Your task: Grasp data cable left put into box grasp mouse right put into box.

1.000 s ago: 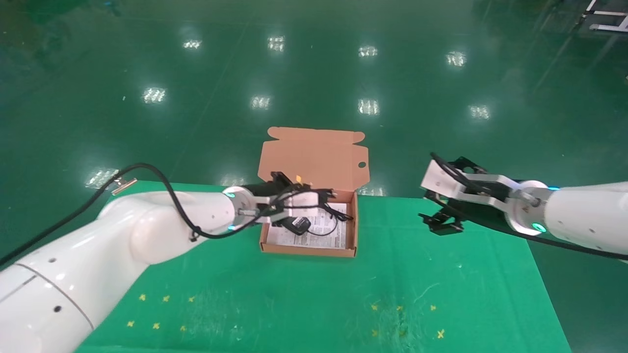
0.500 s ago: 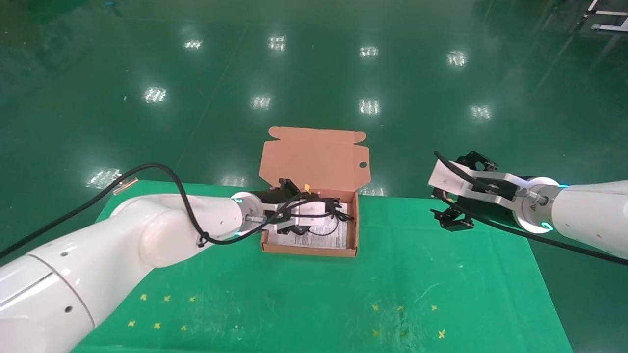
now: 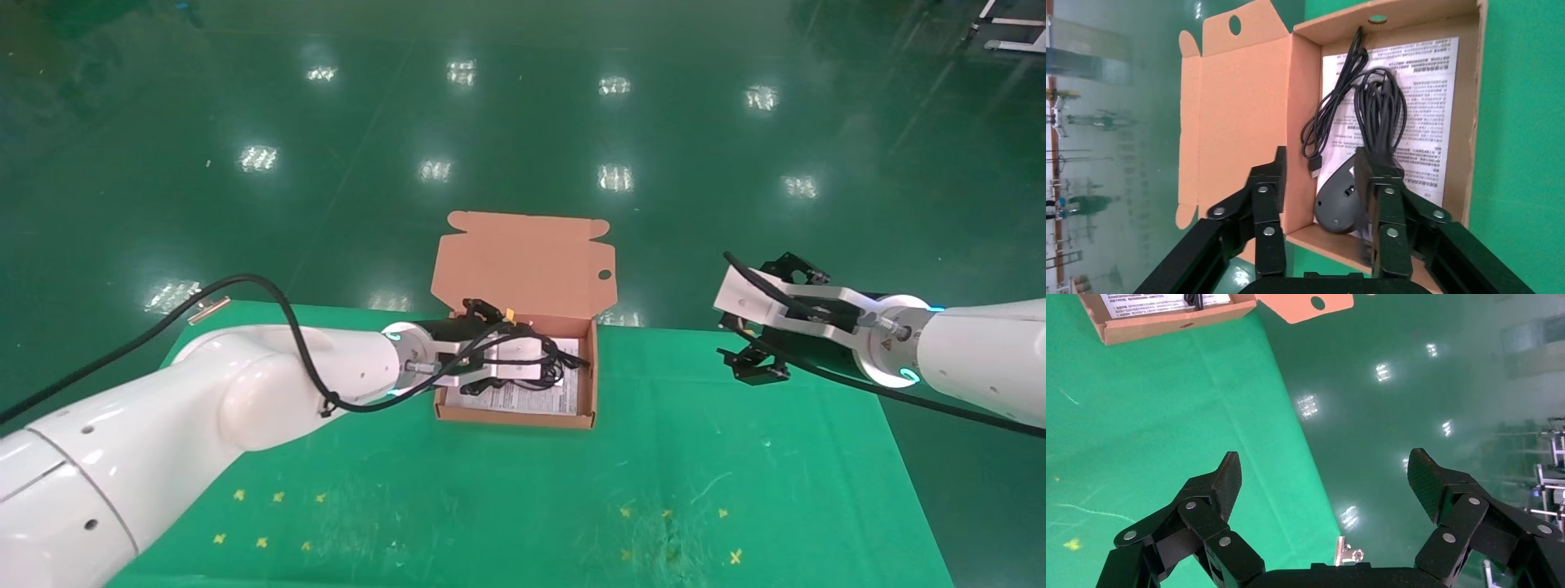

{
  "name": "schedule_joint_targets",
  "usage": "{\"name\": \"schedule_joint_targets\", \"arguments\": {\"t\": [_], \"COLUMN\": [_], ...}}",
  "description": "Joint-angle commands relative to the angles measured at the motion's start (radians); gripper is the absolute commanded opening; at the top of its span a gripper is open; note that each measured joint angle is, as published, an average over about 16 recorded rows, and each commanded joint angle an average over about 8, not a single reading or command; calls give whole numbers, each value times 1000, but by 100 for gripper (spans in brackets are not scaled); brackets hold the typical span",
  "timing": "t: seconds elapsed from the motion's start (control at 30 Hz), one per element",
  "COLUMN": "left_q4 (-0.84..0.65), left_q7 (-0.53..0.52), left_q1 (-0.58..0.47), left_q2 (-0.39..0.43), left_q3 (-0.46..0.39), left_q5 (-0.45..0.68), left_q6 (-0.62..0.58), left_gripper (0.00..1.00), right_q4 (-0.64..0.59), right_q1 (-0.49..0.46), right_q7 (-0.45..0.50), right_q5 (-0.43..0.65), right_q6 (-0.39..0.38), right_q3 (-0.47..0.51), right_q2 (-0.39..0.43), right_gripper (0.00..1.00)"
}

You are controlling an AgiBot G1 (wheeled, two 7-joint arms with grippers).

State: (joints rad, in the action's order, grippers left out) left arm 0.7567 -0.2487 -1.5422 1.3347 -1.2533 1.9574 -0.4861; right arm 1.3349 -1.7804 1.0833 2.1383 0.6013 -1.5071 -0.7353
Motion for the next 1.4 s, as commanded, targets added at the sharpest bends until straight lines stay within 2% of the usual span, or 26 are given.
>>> {"name": "schedule_joint_targets", "arguments": {"t": [0.03, 0.27, 0.5, 0.7, 1.4], "left_q4": [10, 28, 29, 42, 235], "left_q7": [-11, -63, -105, -104, -38], "left_q1": [1, -40, -85, -74, 141], "left_q2": [-3, -19, -30, -51, -318], "left_q3": [-3, 18, 42, 73, 431], "left_q5": [2, 2, 0, -37, -509], "left_q6": [-5, -6, -5, -44, -427], "left_gripper": [100, 100, 100, 100, 100], "right_q4": [-1, 5, 15, 19, -8], "right_q1": [0, -33, -80, -71, 236], "right_q7": [-5, -40, -112, -149, -443], "right_q5": [-5, 1, 4, -36, -577], "right_q6": [-1, -11, 25, 63, 391], "right_q3": [-1, 6, -5, 23, 498], "right_q2": [0, 15, 10, 7, 53], "right_gripper": [100, 100, 100, 100, 100]}}
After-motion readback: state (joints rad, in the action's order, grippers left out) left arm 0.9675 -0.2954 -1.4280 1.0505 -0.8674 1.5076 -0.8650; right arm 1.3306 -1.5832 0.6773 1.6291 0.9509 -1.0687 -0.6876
